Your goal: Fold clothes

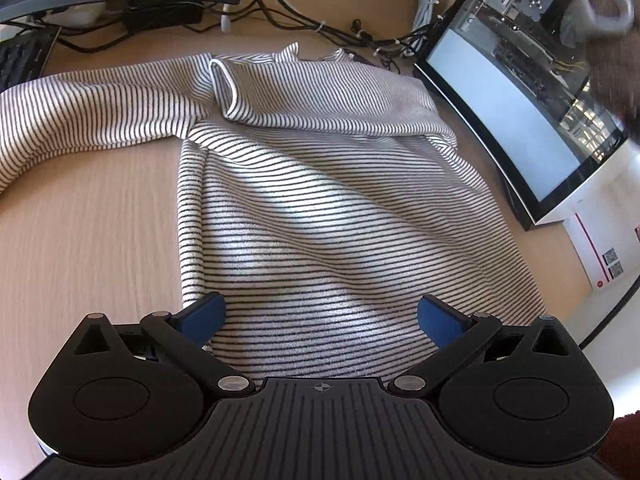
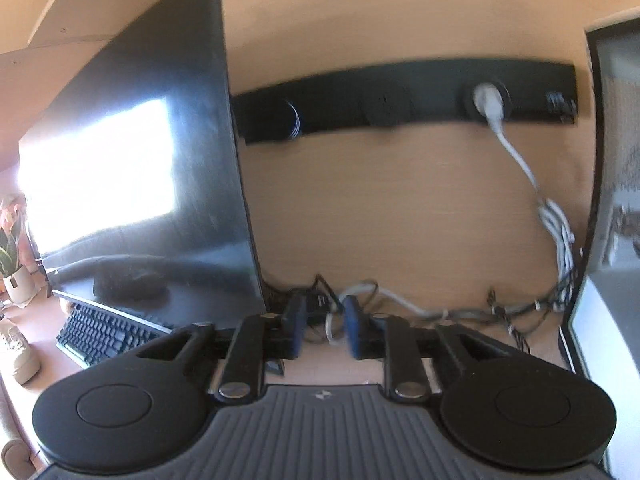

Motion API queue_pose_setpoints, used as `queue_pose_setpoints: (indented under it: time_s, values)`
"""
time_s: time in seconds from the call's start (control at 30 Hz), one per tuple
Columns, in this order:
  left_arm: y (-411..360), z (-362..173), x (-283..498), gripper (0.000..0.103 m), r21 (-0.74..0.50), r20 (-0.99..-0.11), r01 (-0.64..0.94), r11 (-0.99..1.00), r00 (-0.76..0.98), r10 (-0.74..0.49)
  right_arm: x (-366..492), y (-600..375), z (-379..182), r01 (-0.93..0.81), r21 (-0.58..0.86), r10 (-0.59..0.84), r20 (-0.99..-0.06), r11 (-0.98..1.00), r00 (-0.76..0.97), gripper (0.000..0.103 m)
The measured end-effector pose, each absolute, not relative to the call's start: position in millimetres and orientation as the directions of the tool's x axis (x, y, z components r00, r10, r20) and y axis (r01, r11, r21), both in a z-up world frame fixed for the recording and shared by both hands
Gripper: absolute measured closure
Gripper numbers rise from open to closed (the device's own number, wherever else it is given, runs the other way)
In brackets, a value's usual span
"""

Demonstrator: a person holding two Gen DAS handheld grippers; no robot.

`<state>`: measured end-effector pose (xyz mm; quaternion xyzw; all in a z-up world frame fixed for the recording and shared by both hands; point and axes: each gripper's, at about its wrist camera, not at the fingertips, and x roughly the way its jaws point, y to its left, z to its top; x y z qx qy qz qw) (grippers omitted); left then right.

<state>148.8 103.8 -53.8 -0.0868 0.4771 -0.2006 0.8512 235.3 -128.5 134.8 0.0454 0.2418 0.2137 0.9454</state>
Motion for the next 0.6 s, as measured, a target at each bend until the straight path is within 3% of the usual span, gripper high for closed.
queue_pose_setpoints:
  time_s: [0.13,0.37,0.5,0.6]
  values:
    - [101.0,-53.4,148.5,0.000,-0.323,-0.784,0.259,0.910,0.466,-0.411,223.1,-142.5,98.6,-0.361,0.199,0.411,-0.505,0.911,0.760,0.049]
    - [119.6,-34.6,144.6,0.000,-0.277,-0.753,0.229,0.933,0.552,-0.359,191.1,-162.6,39.5,-0.298,0.208,0.360,-0.632,0.932,0.686,0.048]
    - [195.9,-9.1,142.7,0.000,-0.170,-0.694,0.020,0.985,0.708,-0.134,171.6,-168.9,24.9,-0.278,0.225,0.356,-0.653,0.934,0.669,0.047]
    - [257.5,-6.3,147.4,0.002,-0.121,-0.702,-0.216,0.969,0.709,0.070,164.5,-167.7,18.5,-0.266,0.245,0.362,-0.663,0.932,0.655,0.047]
